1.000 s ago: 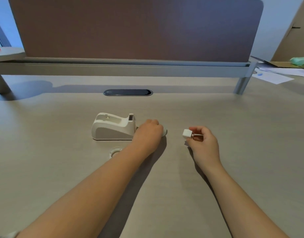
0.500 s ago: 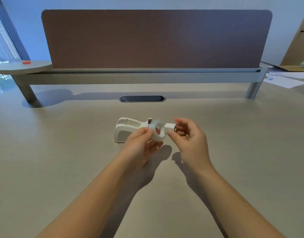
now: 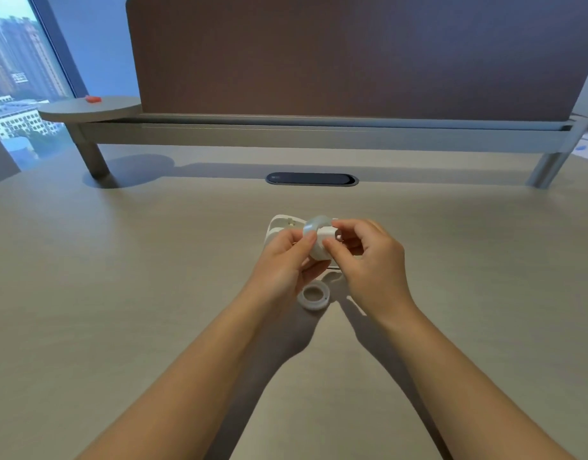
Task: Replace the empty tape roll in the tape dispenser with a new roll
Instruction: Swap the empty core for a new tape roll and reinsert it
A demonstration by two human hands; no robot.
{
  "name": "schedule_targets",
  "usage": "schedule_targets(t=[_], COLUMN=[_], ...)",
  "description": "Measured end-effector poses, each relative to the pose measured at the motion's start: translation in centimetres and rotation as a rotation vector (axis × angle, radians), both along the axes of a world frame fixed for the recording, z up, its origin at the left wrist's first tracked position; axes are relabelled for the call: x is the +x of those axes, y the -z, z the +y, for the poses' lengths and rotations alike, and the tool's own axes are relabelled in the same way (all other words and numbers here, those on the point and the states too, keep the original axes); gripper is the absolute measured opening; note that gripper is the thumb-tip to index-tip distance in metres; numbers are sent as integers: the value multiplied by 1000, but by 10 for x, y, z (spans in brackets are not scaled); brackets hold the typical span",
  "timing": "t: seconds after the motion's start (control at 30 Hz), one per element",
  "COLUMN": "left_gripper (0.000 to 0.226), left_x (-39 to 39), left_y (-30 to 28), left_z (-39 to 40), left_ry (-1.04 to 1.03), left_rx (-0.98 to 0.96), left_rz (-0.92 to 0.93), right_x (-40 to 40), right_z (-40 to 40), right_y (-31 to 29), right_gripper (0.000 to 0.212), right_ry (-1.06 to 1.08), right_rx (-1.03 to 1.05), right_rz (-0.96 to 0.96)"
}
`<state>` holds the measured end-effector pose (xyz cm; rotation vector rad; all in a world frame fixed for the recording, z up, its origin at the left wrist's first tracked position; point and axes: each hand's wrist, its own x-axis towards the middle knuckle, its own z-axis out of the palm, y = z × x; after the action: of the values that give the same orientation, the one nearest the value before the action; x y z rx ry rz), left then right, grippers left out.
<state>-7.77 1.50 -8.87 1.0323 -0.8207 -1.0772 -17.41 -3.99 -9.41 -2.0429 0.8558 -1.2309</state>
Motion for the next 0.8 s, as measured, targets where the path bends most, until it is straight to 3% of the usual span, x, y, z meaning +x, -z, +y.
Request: schedule_targets(t=[0.2,0.5,0.67,0.8], left_gripper=[11,15,14,22], left_x=[-1,-8,2,7], left_y=[2,0,0,-4], left_z=[-2,1,0,1], left_ry=[-80,-137,-46,-17], left_rx=[-61,-80,-48,-24], left_rz=[-41,-256,-155,-40], right_x=[7,3,0,-4], right_z=[5,7,3,-3], right_y=[-6,-5,-6,-10], right_gripper=[15,17,30,31], right_ry=[40,94,-16,-49], right_rx=[-53,-139,-169,25], right_rz=[18,58,40,-90])
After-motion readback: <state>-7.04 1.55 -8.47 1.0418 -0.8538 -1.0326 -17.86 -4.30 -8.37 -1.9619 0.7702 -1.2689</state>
